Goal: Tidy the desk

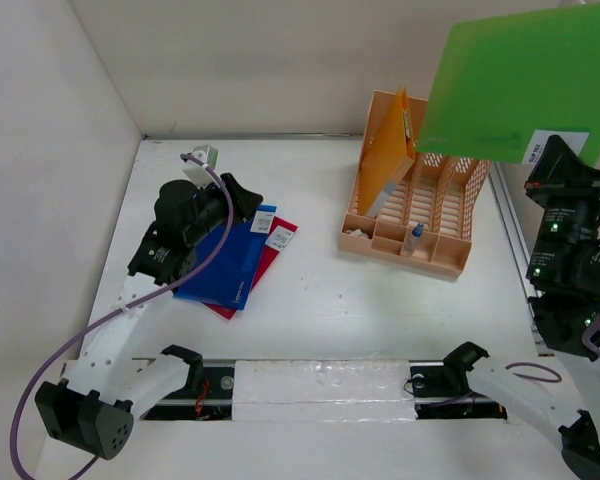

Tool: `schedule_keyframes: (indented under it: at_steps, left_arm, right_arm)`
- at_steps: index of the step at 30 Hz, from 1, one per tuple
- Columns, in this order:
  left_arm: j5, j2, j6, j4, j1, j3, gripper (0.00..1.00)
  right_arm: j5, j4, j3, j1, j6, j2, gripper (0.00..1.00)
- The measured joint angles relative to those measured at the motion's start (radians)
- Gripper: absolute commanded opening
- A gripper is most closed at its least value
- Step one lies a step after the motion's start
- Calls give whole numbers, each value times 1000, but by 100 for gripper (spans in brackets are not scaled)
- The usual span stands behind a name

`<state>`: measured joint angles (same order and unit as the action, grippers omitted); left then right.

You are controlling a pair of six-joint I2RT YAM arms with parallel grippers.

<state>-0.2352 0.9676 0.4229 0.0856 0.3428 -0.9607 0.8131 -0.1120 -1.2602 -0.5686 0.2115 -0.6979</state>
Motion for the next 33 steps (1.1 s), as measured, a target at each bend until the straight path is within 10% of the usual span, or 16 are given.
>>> schedule_keyframes:
  at_steps: [13, 33]
  left_arm:
    - [-1, 12, 0, 0, 0, 0, 35]
    - [-14, 23, 2, -8, 0, 0, 35]
  right_arm:
    - [91, -26, 81, 46, -20, -180, 0]
    - [134, -32, 76, 92, -24, -29, 0]
